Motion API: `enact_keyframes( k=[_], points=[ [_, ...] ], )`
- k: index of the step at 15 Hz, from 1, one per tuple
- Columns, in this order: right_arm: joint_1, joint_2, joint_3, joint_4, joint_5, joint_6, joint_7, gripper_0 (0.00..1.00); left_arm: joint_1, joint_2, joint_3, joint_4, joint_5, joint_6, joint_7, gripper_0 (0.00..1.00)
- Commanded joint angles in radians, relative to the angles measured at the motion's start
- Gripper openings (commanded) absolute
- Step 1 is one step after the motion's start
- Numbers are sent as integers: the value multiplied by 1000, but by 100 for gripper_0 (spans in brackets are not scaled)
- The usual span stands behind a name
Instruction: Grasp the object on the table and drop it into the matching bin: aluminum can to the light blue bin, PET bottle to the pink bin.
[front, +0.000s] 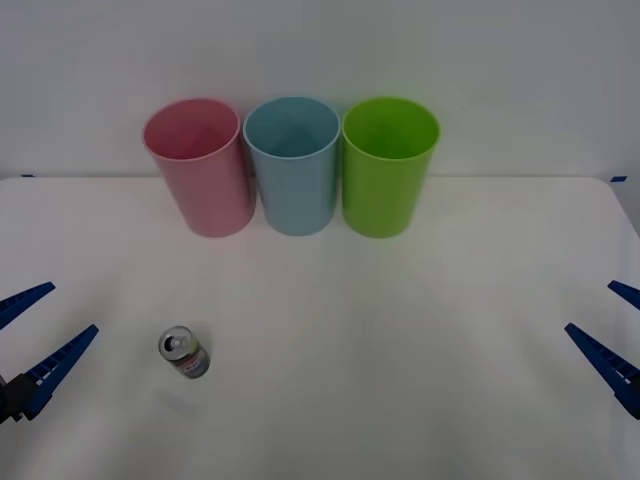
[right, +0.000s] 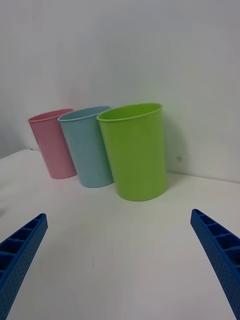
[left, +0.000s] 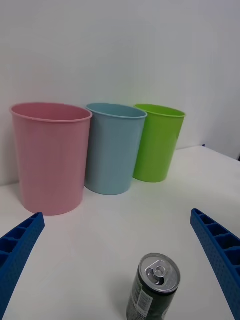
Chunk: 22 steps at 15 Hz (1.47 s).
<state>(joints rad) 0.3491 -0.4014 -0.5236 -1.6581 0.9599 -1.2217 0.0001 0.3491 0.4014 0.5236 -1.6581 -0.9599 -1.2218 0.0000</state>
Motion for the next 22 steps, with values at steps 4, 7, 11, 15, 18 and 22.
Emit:
enact_keyframes(
  k=[4, 7, 11, 15, 18, 22],
  points=[
    [0, 0, 0, 0, 0, 0, 0, 100, -16, -4, -22, 1, 7, -1, -6, 100],
    [0, 0, 0, 0, 0, 0, 0, 100, -16, 33, -33, 3, 12, 1, -8, 100],
    [0, 0, 0, 0, 0, 0, 0, 100, 10, 83, -50, 3, 23, 1, -9, 100],
    [0, 0, 0, 0, 0, 0, 0, 100, 50, 125, -73, 3, 32, 1, -20, 100],
    [0, 0, 0, 0, 0, 0, 0, 100, 71, 145, -89, 3, 30, 1, -35, 100],
    [0, 0, 0, 0, 0, 0, 0, 100, 108, 171, -99, 4, 27, 1, -107, 100]
  ],
)
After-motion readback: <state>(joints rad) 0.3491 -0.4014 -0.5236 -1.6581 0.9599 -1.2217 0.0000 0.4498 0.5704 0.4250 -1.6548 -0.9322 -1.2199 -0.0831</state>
